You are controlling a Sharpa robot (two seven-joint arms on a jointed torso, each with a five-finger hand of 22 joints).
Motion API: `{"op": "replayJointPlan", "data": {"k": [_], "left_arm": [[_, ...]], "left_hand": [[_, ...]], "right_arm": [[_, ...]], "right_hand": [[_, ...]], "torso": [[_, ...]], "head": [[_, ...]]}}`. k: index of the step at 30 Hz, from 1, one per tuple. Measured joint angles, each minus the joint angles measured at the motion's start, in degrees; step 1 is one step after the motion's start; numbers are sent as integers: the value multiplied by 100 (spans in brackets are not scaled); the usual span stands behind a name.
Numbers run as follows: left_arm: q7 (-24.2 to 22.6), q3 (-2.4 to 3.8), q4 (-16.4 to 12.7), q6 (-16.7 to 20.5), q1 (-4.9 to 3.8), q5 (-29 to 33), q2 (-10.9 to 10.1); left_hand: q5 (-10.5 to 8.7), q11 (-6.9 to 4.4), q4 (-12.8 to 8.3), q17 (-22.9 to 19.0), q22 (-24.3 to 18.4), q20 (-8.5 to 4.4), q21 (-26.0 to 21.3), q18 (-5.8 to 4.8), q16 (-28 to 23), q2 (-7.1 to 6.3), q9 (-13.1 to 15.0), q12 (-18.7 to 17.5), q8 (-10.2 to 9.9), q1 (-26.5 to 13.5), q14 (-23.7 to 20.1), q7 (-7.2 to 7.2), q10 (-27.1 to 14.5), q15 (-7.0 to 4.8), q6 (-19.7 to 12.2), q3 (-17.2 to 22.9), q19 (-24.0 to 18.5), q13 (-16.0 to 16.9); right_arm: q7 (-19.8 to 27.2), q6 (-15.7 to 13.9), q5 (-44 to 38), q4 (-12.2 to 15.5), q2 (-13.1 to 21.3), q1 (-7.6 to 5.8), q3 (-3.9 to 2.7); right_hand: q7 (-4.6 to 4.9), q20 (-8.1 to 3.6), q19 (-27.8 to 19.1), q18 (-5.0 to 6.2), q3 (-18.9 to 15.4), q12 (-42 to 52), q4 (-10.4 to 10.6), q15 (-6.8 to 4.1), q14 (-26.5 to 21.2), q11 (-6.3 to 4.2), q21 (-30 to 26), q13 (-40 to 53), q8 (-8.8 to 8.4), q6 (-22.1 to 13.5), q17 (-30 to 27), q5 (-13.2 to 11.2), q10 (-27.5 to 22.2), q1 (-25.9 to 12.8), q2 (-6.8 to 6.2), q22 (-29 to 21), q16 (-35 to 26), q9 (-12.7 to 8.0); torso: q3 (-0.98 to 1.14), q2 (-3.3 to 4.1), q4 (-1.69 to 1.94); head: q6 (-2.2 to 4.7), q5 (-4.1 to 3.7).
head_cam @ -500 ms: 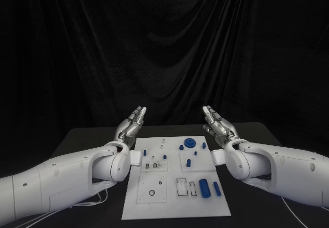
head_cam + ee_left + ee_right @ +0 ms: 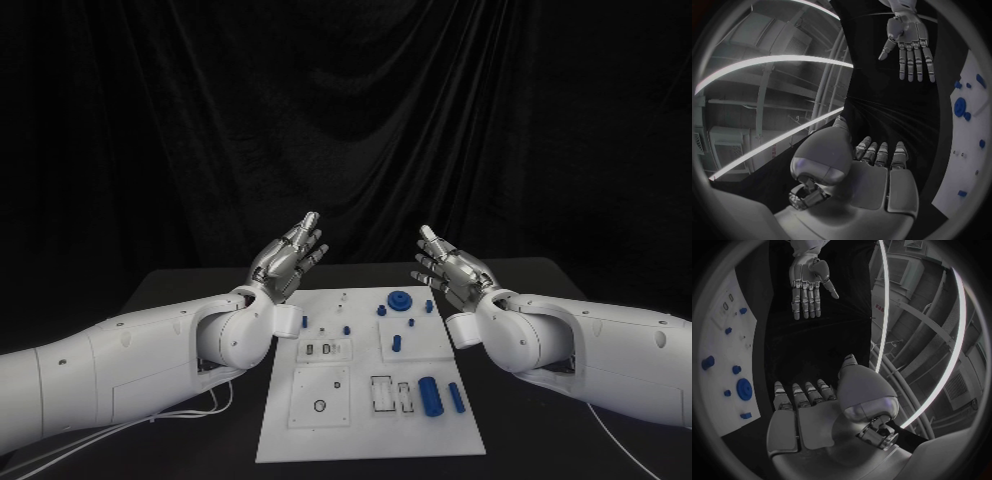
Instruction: Assemble the parts on the task board
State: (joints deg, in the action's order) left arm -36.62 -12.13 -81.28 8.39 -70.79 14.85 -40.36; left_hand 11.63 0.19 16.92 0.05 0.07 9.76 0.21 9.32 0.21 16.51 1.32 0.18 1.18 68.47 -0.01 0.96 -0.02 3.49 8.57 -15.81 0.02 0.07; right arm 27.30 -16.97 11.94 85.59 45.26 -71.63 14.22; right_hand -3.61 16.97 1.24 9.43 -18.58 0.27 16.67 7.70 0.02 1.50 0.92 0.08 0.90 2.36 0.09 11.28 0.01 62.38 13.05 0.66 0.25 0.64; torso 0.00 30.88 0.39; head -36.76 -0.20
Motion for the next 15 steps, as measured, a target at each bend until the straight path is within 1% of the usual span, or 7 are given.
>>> {"op": "replayJointPlan", "data": {"k": [1,3,6,8,12,13,15], "left_arm": [[-16,0,42,-104,-2,-32,-2],[-57,0,317,-413,-2,-271,-82],[-114,-2,588,-754,-2,-587,-277],[-142,-8,611,-921,-1,-761,-272],[-168,-10,605,-1170,1,-1056,-253],[-172,-9,604,-1212,1,-1116,-270],[-183,-6,605,-1291,1,-1258,-326]], "left_hand": [[23,0,-2,0,0,51,0,1,0,21,6,0,22,21,1,2,0,68,36,31,6,0],[60,66,-9,0,16,145,8,1,0,21,24,6,61,43,3,30,66,190,173,85,55,5],[184,352,-16,16,75,278,99,0,46,0,53,182,148,182,96,57,354,362,404,108,149,98],[251,438,-16,34,88,327,125,-1,62,26,55,257,148,208,129,68,439,434,477,108,198,118],[459,552,-17,70,107,369,172,-1,118,12,75,404,188,370,185,111,575,478,603,189,240,151],[521,589,-10,83,112,389,178,-1,131,9,89,475,216,437,232,140,651,450,693,211,260,168],[676,628,-21,98,116,413,198,-1,175,5,100,584,251,546,317,223,720,449,815,248,284,184]], "right_arm": [[-1,57,-10,21,47,-1,0],[4,278,-113,94,315,-25,-6],[16,507,-235,6,567,-32,2],[17,650,-296,29,562,-35,4],[21,936,-388,70,609,-83,5],[24,989,-404,73,637,-94,3],[31,1100,-435,74,695,-117,0]], "right_hand": [[19,-4,28,-1,0,0,0,0,0,40,14,0,10,19,0,0,0,-1,1,10,0,0],[109,0,142,1,10,0,-10,83,-1,156,84,0,49,108,0,24,2,123,-21,47,0,23],[248,-2,462,-1,35,107,-16,220,73,338,246,46,126,272,38,114,50,309,-70,132,61,62],[378,1,760,-1,42,294,-8,324,186,471,384,90,195,440,94,114,127,409,-93,192,186,106],[508,-11,1651,-109,53,819,-19,367,682,707,746,182,366,814,239,173,321,634,-102,329,555,191],[546,-17,2010,-109,77,967,-43,402,876,748,890,208,434,916,286,288,362,763,-108,381,696,211],[612,-21,2887,-108,158,1553,-124,444,1496,863,1212,286,618,1124,417,757,529,1176,-115,474,1138,260]], "torso": [[0,4,1],[-8,53,5],[-27,136,6],[-43,179,18],[-62,238,44],[-66,249,51],[-75,276,63]], "head": [[-21,-21],[-189,-73],[-314,-105],[-352,-116],[-400,-128],[-410,-129],[-440,-113]]}}
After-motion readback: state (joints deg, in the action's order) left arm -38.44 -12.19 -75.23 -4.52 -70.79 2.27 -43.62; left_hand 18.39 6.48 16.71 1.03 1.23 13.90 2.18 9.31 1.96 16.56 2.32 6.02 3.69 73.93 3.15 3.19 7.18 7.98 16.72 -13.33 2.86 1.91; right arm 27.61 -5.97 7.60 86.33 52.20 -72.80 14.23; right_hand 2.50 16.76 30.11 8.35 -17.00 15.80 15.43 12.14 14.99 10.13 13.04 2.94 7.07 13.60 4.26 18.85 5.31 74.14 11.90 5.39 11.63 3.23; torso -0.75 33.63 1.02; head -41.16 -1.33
